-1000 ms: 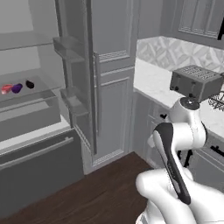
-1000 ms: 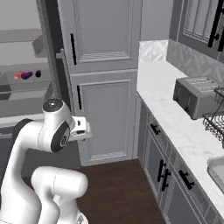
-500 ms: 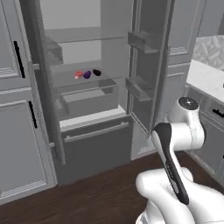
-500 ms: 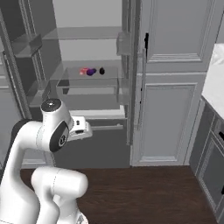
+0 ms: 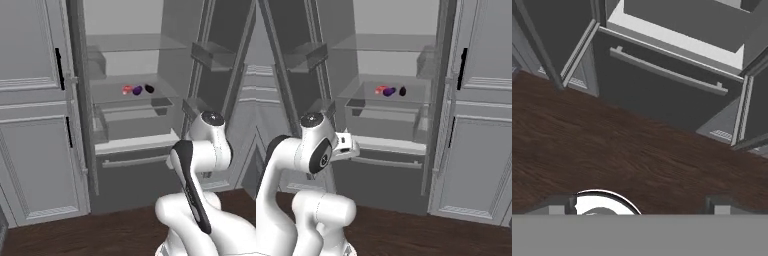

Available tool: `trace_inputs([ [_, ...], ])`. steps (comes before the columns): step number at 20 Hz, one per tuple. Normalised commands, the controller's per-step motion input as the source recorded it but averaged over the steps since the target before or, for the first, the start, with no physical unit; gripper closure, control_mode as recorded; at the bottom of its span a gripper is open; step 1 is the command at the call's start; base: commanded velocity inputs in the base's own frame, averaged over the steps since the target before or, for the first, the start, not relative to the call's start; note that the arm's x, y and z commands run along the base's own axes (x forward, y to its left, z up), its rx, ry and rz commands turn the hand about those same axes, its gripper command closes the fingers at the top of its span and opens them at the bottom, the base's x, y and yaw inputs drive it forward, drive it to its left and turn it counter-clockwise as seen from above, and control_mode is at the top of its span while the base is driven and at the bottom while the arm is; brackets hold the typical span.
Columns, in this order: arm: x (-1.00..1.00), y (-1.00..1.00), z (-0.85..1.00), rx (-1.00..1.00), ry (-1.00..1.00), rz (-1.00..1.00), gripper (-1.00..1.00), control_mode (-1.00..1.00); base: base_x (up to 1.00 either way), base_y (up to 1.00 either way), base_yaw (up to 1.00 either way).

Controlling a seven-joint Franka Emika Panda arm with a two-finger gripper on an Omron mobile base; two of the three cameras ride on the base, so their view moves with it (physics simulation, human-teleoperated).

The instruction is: Place one eggplant and one steak in each tupperware on the nearby counter, to pack two identical lunches.

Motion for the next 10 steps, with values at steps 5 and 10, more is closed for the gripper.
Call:
trace_inputs([
  [5,0.0,0.0,0.0,0.0,0.0,0.0,-1.0,1.0,0.69,-0.34,0.16],
  [10,0.0,0.0,0.0,0.0,0.0,0.0,-1.0,1.0,0.61,0.11,-0.03],
])
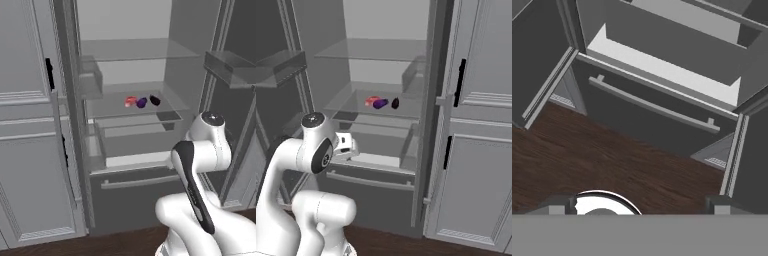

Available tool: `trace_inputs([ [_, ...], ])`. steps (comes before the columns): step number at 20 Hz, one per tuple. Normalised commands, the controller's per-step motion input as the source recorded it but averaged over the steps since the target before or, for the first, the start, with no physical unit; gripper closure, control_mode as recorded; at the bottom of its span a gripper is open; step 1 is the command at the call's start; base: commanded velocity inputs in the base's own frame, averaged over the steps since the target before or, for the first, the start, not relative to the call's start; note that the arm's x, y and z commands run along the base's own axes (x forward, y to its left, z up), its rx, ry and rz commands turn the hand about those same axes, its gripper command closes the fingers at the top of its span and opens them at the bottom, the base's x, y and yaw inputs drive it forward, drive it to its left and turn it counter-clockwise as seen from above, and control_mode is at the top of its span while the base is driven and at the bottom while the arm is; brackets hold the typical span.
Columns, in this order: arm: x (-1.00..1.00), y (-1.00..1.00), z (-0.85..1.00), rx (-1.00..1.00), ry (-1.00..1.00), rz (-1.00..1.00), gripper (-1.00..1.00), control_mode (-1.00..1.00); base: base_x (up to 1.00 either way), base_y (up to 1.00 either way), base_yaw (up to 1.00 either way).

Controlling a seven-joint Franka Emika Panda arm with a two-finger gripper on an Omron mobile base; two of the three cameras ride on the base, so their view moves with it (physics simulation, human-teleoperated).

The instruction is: Place one eggplant and one steak in each tupperware on the nearby counter, to pack two identical lunches.

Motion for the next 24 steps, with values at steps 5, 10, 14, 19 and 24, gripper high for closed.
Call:
trace_inputs([
  [5,0.0,0.0,0.0,0.0,0.0,0.0,-1.0,1.0,0.58,0.13,-0.23],
  [10,0.0,0.0,0.0,0.0,0.0,0.0,-1.0,1.0,0.55,0.56,-0.17],
  [14,0.0,0.0,0.0,0.0,0.0,0.0,-1.0,1.0,0.62,0.62,-0.11],
  [19,0.0,0.0,0.0,0.0,0.0,0.0,-1.0,1.0,0.9,-0.38,-0.06],
  [24,0.0,0.0,0.0,0.0,0.0,0.0,-1.0,1.0,0.61,-0.21,0.0],
])
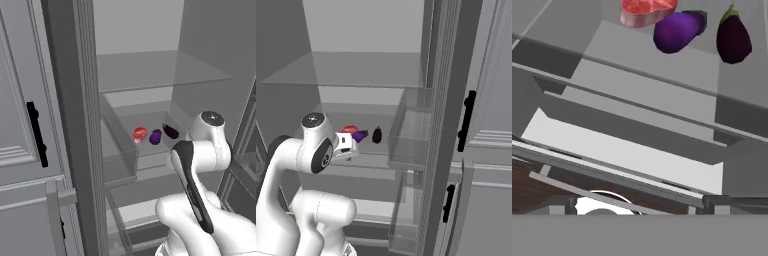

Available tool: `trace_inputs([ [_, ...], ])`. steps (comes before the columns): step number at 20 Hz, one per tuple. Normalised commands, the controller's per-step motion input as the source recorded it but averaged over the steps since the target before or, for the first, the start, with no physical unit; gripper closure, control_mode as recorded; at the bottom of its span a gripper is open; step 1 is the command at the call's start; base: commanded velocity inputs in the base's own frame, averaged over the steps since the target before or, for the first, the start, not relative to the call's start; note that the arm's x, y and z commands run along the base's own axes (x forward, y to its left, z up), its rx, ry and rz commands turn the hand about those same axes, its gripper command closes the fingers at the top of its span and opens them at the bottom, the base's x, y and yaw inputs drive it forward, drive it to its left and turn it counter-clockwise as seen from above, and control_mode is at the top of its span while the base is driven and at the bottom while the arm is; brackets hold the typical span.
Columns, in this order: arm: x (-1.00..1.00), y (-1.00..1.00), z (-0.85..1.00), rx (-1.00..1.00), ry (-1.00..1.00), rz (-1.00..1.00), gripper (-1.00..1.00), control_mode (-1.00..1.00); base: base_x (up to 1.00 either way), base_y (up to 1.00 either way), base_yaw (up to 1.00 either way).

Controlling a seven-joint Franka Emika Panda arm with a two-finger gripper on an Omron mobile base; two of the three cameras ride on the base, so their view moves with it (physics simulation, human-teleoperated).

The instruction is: Place one eggplant and one steak in each tupperware on the nearby counter, to pack two identical lunches.

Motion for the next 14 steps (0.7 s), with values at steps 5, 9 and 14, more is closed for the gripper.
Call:
trace_inputs([
  [5,0.49,0.14,0.3,0.06,-0.01,-0.29,-1.0,-1.0,0.13,0.0,-0.02],
  [9,0.41,0.23,0.52,0.18,-0.03,-0.51,-1.0,-1.0,0.0,0.0,0.0],
  [14,0.12,0.04,0.55,0.19,-0.03,-0.29,-1.0,-1.0,0.0,0.0,0.0],
])
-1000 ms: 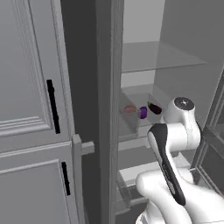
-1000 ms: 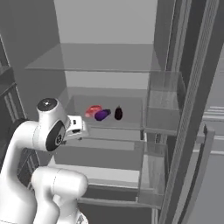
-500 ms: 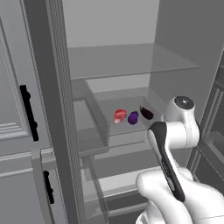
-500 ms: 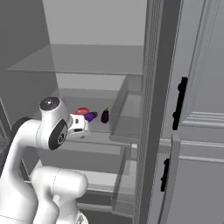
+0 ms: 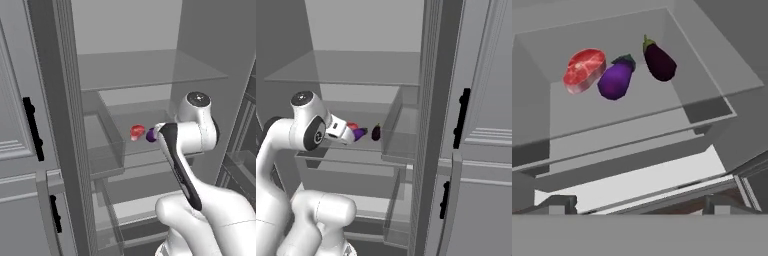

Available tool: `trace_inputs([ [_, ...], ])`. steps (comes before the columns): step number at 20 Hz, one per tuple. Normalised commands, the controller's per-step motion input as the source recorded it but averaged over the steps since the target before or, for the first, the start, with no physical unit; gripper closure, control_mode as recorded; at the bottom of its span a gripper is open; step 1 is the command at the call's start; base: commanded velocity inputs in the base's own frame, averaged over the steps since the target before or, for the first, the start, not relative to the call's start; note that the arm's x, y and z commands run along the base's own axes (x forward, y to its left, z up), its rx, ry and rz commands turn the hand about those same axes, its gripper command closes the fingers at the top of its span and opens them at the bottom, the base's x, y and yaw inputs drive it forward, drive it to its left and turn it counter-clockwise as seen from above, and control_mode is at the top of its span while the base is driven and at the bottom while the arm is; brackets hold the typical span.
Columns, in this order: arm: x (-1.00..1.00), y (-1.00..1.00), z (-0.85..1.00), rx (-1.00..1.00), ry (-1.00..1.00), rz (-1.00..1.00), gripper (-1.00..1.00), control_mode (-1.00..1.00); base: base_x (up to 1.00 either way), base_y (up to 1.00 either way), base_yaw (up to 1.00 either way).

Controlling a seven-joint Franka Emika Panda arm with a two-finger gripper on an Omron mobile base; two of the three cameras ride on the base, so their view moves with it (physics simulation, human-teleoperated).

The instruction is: Place one eggplant and one steak in each tupperware on the nearby counter, to pack two identical lunches.

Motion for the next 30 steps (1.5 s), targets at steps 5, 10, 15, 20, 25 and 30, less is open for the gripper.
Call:
trace_inputs([
  [5,0.52,-0.04,-0.13,0.01,0.0,0.06,-1.0,-1.0,0.0,0.0,0.0],
  [10,0.58,0.05,-0.34,0.0,0.0,0.03,-1.0,-1.0,0.0,0.0,0.0],
  [15,0.62,0.22,-0.27,0.0,0.0,0.0,-1.0,-1.0,0.0,0.0,0.0],
  [20,0.67,0.03,-0.46,0.0,0.0,0.0,-1.0,-1.0,0.0,0.0,0.0],
  [25,0.67,0.0,-0.36,0.0,0.0,0.0,-1.0,-1.0,0.0,0.0,0.0],
  [30,0.55,0.0,-0.24,0.0,0.02,0.0,-1.0,-1.0,0.0,0.0,0.0],
])
